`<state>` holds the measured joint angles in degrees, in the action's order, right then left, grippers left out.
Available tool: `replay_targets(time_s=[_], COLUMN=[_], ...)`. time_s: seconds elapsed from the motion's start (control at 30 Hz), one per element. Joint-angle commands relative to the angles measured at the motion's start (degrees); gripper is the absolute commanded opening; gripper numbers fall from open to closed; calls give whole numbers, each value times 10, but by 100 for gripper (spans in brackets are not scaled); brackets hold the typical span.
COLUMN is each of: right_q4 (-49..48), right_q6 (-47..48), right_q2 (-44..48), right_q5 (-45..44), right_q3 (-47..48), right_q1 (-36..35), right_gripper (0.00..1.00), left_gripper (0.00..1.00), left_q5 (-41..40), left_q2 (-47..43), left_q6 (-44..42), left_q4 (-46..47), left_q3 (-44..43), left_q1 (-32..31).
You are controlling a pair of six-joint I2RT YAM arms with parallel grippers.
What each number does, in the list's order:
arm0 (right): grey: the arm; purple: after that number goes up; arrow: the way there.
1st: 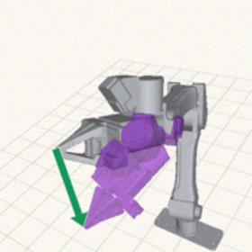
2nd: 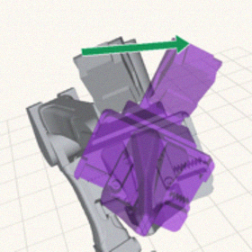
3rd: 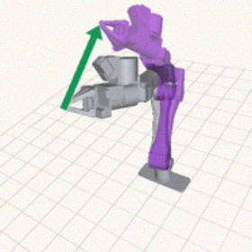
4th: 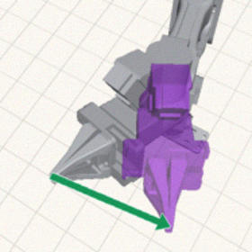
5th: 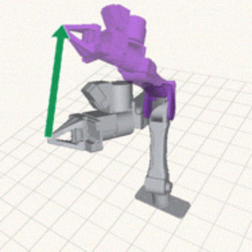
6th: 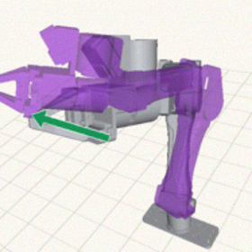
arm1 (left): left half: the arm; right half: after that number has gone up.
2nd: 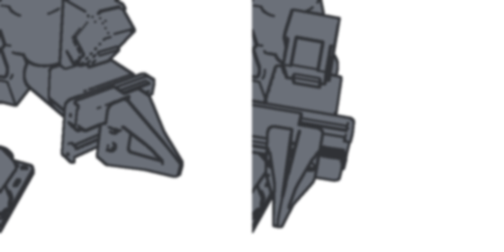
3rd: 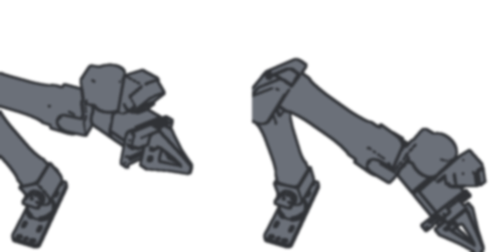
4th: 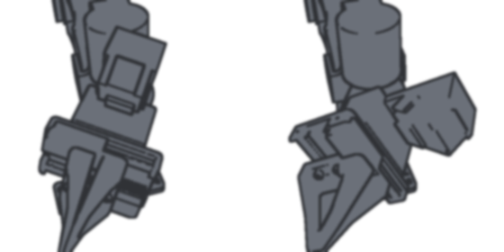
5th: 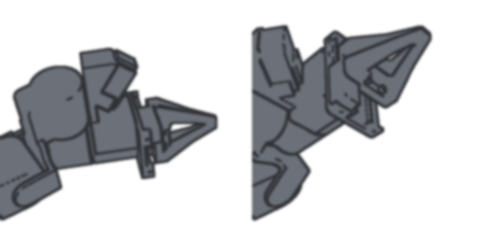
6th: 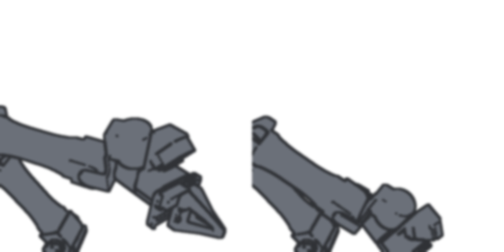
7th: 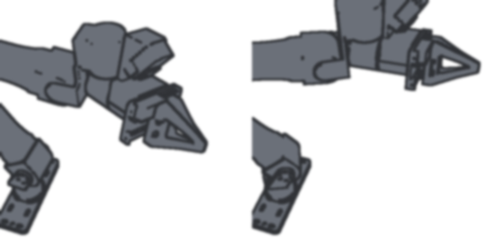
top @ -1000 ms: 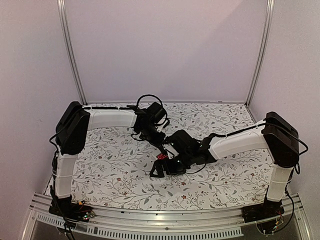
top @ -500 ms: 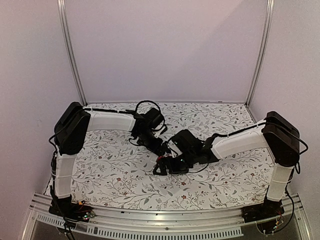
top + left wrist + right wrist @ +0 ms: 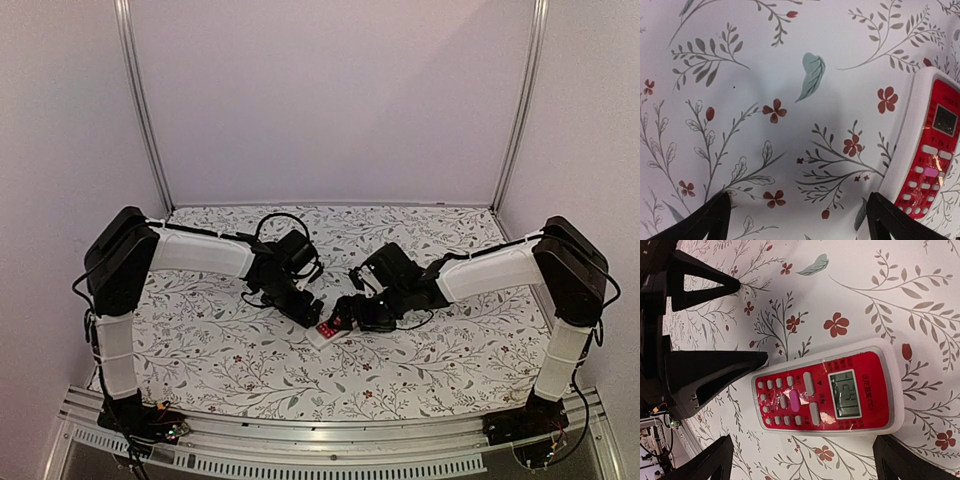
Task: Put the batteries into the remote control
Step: Adjust the remote control at the center of the board.
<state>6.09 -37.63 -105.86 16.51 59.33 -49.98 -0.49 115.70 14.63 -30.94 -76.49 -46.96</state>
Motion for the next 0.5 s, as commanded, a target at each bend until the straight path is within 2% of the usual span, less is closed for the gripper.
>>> replay_targets(time_s=[0.0,0.47], right_q4=[21,15], right_q6=[17,24], right_q2=[-24,-58], right_q5=[23,73], right_q3=[28,68], right_q1=[6,8], right_gripper=[99,99], left_gripper=[96,96], left_q5=[31,59], left_q2=[-10,-27], left_q6=[30,68], left_q4=[17,68], left_q3=[31,67], left_q1=[-29,-54])
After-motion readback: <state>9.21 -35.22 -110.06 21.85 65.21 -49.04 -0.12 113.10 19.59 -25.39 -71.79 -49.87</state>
